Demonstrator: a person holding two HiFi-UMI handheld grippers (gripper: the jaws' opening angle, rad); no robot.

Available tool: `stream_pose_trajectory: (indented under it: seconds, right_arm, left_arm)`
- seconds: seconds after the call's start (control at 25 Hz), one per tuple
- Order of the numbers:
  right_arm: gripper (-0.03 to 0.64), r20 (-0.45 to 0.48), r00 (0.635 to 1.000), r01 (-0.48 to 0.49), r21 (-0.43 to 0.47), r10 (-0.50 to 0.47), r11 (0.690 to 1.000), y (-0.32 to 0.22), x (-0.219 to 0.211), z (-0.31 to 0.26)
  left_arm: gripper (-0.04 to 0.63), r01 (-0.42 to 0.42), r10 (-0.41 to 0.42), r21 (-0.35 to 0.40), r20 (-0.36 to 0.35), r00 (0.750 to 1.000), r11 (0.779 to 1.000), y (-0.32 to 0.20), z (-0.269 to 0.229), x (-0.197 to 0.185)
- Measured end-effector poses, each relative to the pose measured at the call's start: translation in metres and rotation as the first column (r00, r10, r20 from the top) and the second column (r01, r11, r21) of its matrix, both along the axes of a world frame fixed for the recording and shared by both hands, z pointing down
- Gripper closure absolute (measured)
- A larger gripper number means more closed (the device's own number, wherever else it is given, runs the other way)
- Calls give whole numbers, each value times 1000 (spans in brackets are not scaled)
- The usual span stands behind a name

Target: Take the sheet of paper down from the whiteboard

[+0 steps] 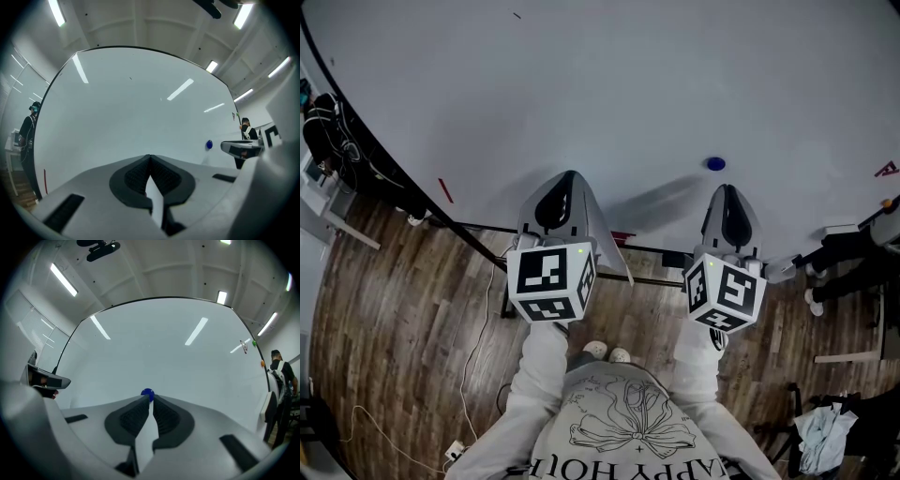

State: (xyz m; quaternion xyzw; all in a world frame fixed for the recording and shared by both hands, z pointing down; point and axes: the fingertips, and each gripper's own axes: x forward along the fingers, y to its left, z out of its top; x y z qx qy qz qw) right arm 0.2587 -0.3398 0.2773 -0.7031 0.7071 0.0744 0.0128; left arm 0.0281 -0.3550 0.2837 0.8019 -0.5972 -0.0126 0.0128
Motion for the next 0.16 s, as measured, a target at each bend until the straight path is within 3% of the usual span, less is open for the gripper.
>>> stream_pose_trajectory:
  seconds: [0.16]
  right_arm:
    - [592,-3,1000,-2,1,2,1000,2,-1,-1]
  left_arm:
    - [591,-2,2,1,0,1000,1000,1,0,0]
